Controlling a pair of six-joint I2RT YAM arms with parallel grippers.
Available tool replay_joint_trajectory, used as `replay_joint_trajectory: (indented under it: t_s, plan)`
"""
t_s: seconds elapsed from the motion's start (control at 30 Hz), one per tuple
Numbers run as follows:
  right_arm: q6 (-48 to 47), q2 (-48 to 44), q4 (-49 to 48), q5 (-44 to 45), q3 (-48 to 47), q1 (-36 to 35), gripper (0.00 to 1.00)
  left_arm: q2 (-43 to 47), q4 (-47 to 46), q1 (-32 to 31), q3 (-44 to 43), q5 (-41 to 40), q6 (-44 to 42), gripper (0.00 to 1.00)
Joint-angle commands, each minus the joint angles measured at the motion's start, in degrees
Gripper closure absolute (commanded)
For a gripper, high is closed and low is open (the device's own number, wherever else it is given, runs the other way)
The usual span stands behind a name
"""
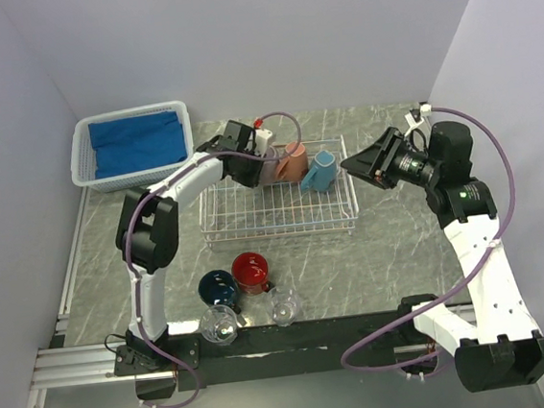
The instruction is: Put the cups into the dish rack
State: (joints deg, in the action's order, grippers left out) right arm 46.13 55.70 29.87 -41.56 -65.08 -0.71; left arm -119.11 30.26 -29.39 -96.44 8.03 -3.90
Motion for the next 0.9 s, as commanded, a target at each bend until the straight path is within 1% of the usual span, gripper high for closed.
replay_joint_trajectory:
  t_s: [0.0,0.13,0.2,0.23,0.27,0.33,0.37,0.43,0.47,0.57,0.67,0.7,0.73,0.77,0.8,0.83,0.87]
  plan:
    - [-1.57,0.46,0.19,-0.63,0.48,0.45,0.53,-1.30,-0.12,-1.46,-1.64,3.48,-0.58,0.99]
    - [-1.57,0.63,0.02,-0.54,0.92,0.45,0.53,-1.65,0.41,-1.81,-1.73,3.48,-0.67,0.97]
    - [-1.66,0.72,-0.07,-0.63,1.18,0.45,0.53,-1.74,1.11,-1.90,-2.17,2.96,-0.84,0.87]
    - [-1.66,0.72,-0.16,-0.63,1.18,0.45,0.53,-1.83,1.46,-1.90,-2.26,2.69,-1.11,0.78]
    - [-1.66,0.81,-0.07,-0.63,1.27,0.45,0.53,-1.57,1.73,-1.82,-1.91,2.17,-1.28,0.61]
    - [-1.74,0.81,-0.07,-0.54,1.36,0.45,0.53,-0.26,1.38,-1.90,-1.03,0.67,-1.72,0.49]
    - [-1.66,0.90,-0.07,-0.45,1.62,0.45,0.53,0.28,1.03,-1.82,-0.33,0.23,-1.90,0.34]
    - [-2.09,0.81,0.54,-0.28,1.88,0.45,0.53,1.85,0.85,-1.81,0.29,-0.91,-1.99,0.19]
    - [-2.36,0.90,0.80,0.07,1.97,0.45,0.52,2.39,1.03,-1.73,0.55,-1.26,-1.99,0.09]
    - [-3.50,1.25,2.82,0.78,1.97,0.45,0.51,4.41,1.46,-1.20,0.03,-1.44,-1.55,0.02]
    - [-6.39,3.08,7.47,1.92,0.58,-0.34,0.50,6.60,3.66,-0.24,-3.03,-0.13,-0.58,0.01]
    - [-9.01,3.79,11.31,3.75,-0.30,-1.30,0.50,8.09,5.49,0.12,-4.01,0.57,-0.23,0.01]
    - [-10.52,4.58,13.44,5.51,-1.18,-5.14,0.49,9.06,6.29,0.55,-4.89,1.36,-0.14,0.01]
    - [-12.45,6.77,16.33,7.87,-4.32,-7.53,0.48,10.20,6.91,1.25,-5.94,3.11,-0.23,0.01]
    - [-16.12,8.18,21.84,10.77,-6.01,-11.12,0.48,12.65,7.53,1.70,-6.04,3.91,-0.49,0.01]
    - [-17.46,9.76,24.16,17.41,-7.76,-14.29,0.48,13.98,8.58,2.14,-6.04,4.79,-0.84,0.01]
    - [-18.43,12.91,26.27,19.91,-10.39,-20.76,0.47,15.30,9.20,3.36,-5.86,7.06,-0.93,0.01]
